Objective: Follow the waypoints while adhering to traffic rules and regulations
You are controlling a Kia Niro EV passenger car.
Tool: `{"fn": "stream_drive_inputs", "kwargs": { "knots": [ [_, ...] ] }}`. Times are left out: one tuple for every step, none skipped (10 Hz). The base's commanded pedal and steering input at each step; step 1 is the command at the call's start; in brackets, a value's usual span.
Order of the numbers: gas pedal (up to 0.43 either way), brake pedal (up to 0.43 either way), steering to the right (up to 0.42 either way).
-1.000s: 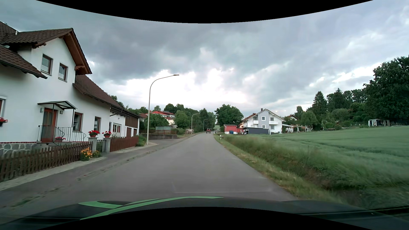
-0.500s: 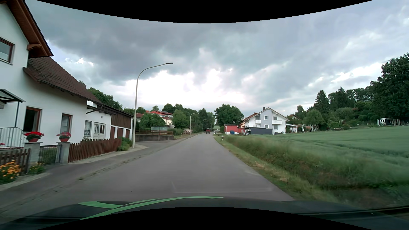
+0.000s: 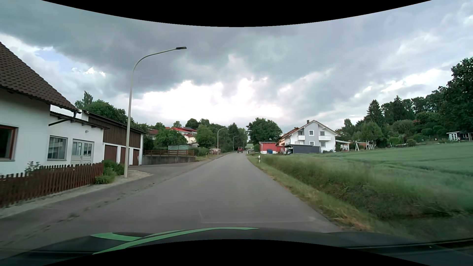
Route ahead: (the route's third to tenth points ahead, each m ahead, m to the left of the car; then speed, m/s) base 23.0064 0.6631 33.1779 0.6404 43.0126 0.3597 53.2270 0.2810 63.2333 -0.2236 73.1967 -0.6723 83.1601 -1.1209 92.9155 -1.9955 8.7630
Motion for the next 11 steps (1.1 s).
{"fn": "stream_drive_inputs", "kwargs": {
  "knots": [
    [0.287, 0.0, 0.004],
    [0.287, 0.0, 0.004],
    [0.287, 0.0, 0.004],
    [0.28, 0.0, 0.004],
    [0.28, 0.0, 0.004],
    [0.28, 0.0, 0.004],
    [0.28, 0.0, 0.004],
    [0.28, 0.0, 0.004],
    [0.268, 0.0, 0.004],
    [0.268, 0.0, 0.004],
    [0.268, 0.0, 0.004]
  ]
}}
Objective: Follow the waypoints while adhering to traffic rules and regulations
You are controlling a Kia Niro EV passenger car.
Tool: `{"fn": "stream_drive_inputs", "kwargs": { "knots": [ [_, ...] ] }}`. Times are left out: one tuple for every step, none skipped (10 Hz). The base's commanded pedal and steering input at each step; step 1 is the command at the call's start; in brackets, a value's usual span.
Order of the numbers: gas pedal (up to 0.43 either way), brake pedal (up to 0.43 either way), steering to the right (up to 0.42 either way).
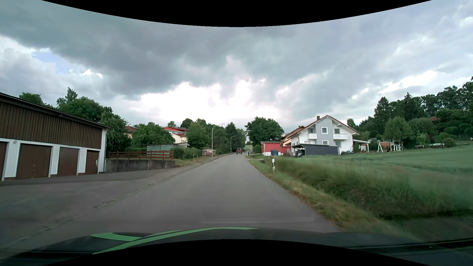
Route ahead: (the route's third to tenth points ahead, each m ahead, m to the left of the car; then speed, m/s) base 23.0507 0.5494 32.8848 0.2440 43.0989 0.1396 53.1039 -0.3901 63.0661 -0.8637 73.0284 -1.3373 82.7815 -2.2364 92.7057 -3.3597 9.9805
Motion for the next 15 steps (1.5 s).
{"fn": "stream_drive_inputs", "kwargs": {
  "knots": [
    [0.268, 0.0, 0.004],
    [0.26, 0.0, 0.004],
    [0.26, 0.0, 0.004],
    [0.26, 0.0, 0.004],
    [0.248, 0.0, 0.004],
    [0.248, 0.0, 0.004],
    [0.24, 0.0, 0.004],
    [0.24, 0.0, 0.004],
    [0.24, 0.0, 0.004],
    [0.22, 0.0, 0.004],
    [0.209, 0.0, 0.004],
    [0.209, 0.0, 0.004],
    [0.197, 0.0, 0.003],
    [0.189, 0.0, 0.003],
    [0.177, 0.0, 0.003]
  ]
}}
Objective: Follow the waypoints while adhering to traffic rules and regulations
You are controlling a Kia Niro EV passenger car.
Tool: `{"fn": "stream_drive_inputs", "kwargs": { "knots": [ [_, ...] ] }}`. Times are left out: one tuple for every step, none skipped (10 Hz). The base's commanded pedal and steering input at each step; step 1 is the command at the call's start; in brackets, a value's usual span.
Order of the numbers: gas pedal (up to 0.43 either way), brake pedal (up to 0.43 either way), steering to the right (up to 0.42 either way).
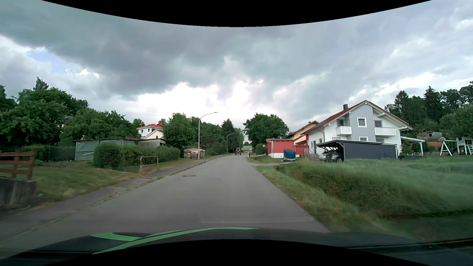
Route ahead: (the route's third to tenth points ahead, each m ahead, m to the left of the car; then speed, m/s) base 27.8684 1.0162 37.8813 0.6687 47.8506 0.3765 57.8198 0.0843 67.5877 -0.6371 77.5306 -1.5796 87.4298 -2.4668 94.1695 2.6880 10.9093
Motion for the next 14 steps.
{"fn": "stream_drive_inputs", "kwargs": {
  "knots": [
    [0.177, 0.0, 0.002],
    [0.177, 0.0, 0.003],
    [0.177, 0.0, 0.002],
    [0.169, 0.0, 0.003],
    [0.157, 0.0, 0.003],
    [0.15, 0.0, 0.002],
    [0.15, 0.0, 0.003],
    [0.138, 0.0, 0.003],
    [0.138, 0.0, 0.003],
    [0.118, 0.0, 0.002],
    [0.118, 0.0, 0.002],
    [0.118, 0.0, 0.002],
    [0.118, 0.0, 0.002],
    [0.118, 0.0, 0.002]
  ]
}}
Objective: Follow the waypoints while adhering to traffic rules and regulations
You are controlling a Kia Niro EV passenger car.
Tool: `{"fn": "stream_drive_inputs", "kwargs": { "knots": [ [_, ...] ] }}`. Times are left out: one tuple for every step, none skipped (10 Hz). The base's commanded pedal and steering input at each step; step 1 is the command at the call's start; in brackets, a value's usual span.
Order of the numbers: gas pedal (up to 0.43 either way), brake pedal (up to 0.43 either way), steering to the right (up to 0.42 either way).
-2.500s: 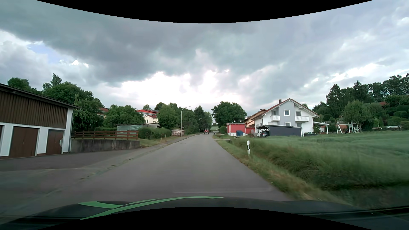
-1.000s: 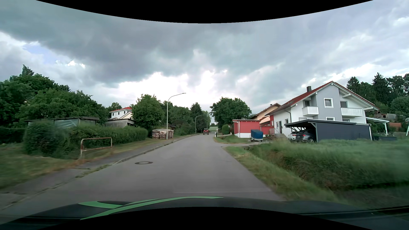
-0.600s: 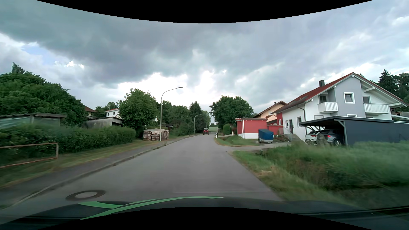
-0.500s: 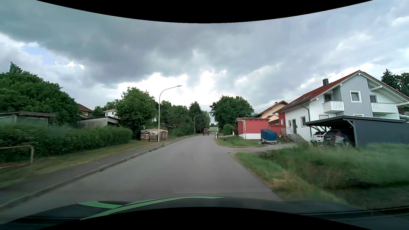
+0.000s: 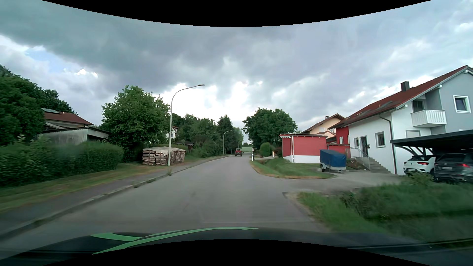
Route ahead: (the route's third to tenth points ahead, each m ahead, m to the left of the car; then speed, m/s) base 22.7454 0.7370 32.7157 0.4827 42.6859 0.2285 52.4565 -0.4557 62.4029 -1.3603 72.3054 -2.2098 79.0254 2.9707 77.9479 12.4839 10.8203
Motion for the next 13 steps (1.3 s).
{"fn": "stream_drive_inputs", "kwargs": {
  "knots": [
    [0.118, 0.0, 0.002],
    [0.118, 0.0, 0.001],
    [0.118, 0.0, 0.001],
    [0.118, 0.0, 0.001],
    [0.118, 0.0, 0.001],
    [0.118, 0.0, 0.0],
    [0.118, 0.0, 0.001],
    [0.118, 0.0, 0.001],
    [0.118, 0.0, 0.001],
    [0.118, 0.0, 0.001],
    [0.118, 0.0, 0.001],
    [0.118, 0.0, 0.003],
    [0.118, 0.0, 0.005]
  ]
}}
